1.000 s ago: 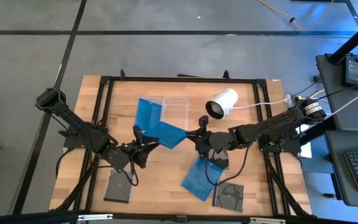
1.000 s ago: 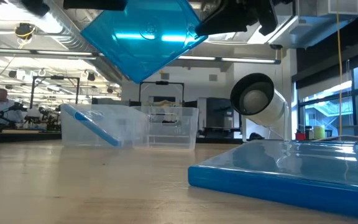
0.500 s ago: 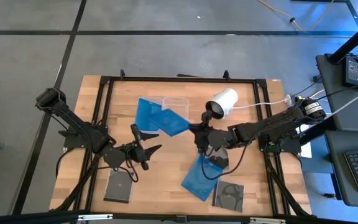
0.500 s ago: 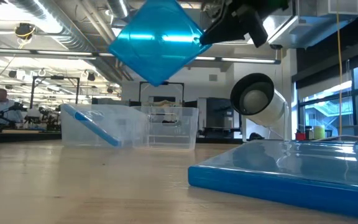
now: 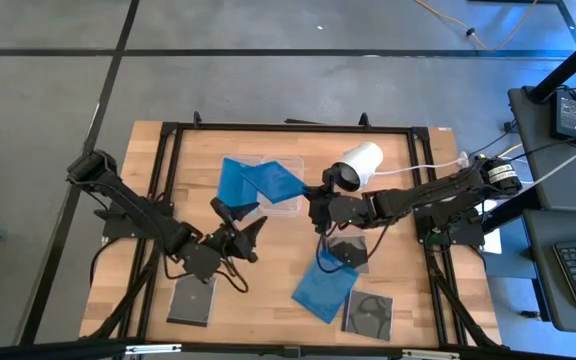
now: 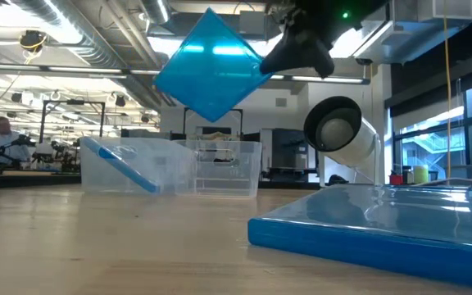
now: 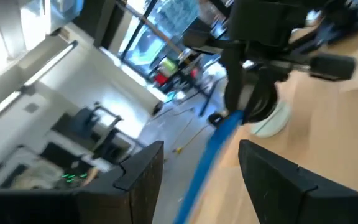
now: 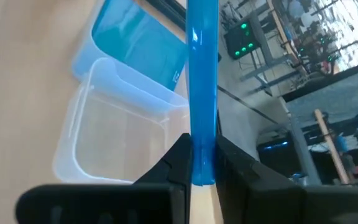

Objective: Pick & place jewel cases by type
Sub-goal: Put the left blue cd case into the left transparent bin

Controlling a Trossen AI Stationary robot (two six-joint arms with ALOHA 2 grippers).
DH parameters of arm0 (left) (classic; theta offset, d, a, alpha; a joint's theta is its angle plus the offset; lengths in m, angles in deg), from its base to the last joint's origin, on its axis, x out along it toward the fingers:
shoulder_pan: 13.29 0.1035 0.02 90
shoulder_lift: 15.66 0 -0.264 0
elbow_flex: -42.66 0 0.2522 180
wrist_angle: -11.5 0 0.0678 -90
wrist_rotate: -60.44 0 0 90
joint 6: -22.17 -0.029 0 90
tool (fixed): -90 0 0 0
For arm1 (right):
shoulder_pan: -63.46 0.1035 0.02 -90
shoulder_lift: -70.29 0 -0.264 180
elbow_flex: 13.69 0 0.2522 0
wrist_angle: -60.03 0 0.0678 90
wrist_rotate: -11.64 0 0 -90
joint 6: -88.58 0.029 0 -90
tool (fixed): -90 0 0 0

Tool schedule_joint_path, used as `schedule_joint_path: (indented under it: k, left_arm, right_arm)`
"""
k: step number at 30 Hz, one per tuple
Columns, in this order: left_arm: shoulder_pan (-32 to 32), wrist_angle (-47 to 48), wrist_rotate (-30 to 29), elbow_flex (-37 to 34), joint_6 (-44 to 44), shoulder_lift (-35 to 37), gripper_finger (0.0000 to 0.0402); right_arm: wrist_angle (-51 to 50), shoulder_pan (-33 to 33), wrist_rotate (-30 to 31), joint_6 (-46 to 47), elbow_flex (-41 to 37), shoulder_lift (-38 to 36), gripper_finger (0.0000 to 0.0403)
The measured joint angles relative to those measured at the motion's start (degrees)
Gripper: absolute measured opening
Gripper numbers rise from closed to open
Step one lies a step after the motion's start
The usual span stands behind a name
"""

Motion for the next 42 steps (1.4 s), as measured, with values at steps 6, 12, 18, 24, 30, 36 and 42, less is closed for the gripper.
schedule_joint_path:
  k: [6, 12, 18, 24, 30, 36, 42]
  left_arm:
    - [-0.09, 3.91, -4.42, 4.32, -0.57, -3.46, 0.0205]
    - [-2.25, 3.85, -5.20, 4.78, -0.01, -2.33, 0.0205]
    - [-1.92, 4.05, -6.02, 4.78, 1.95, -2.30, 0.0205]
    - [-0.99, 9.97, -6.02, 4.78, 2.84, -2.33, 0.0205]
    - [-3.07, 17.80, -5.12, 4.78, 10.29, -2.33, 0.0205]
    - [-3.41, 36.53, 2.65, 4.78, 31.55, -2.15, 0.0194]
    - [2.19, 67.42, 22.91, 7.06, 63.35, -2.67, 0.0166]
  right_arm:
    - [7.61, -0.12, 4.13, -10.74, 0.02, 6.41, 0.0050]
    - [19.02, -0.36, 10.12, -15.39, 1.32, 13.92, 0.0050]
    - [17.39, -0.40, 16.47, -11.41, 10.40, 21.28, 0.0050]
    - [9.58, -0.89, 24.02, -11.44, 17.22, 26.88, 0.0068]
    - [2.39, -3.24, 27.42, -7.94, 17.51, 26.66, 0.0050]
    - [2.10, -3.86, 23.79, -5.44, 17.55, 26.51, 0.0049]
    - [2.10, -3.75, 21.83, -4.68, 17.53, 26.51, 0.0049]
